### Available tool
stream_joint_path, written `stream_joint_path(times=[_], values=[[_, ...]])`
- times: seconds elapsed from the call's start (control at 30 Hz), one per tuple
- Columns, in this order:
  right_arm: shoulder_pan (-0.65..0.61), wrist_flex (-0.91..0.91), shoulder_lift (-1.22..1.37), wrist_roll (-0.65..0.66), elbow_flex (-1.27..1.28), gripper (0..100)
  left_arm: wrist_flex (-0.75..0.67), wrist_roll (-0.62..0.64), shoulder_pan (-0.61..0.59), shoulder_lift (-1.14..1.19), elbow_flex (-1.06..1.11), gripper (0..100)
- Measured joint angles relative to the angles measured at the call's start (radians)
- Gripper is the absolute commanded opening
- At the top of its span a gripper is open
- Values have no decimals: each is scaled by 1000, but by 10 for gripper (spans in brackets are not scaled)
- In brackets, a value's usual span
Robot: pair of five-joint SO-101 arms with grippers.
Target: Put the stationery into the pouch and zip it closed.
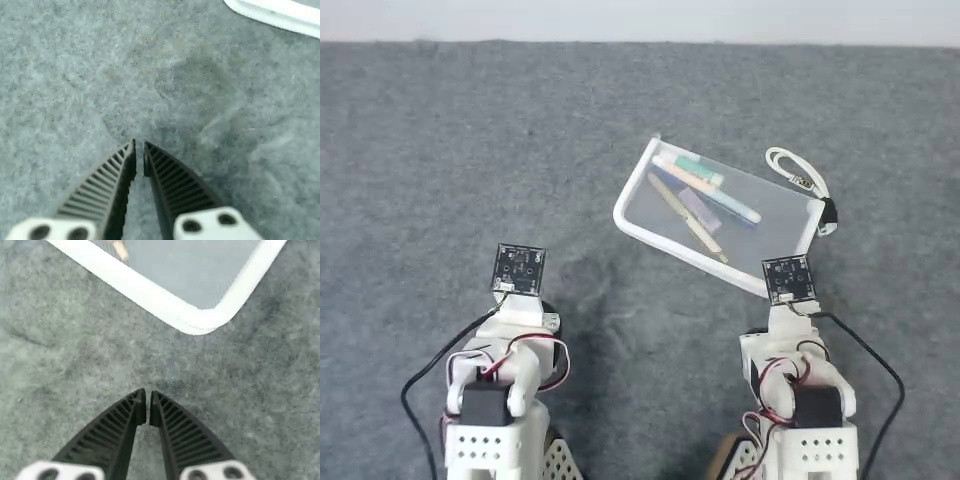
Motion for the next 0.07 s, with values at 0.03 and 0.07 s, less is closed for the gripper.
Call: stream_joint_path(times=[0.03, 0.07], values=[[0, 0, 0, 0, 0, 6, 0, 0, 0, 0, 0, 24], [0, 0, 0, 0, 0, 6, 0, 0, 0, 0, 0, 24]])
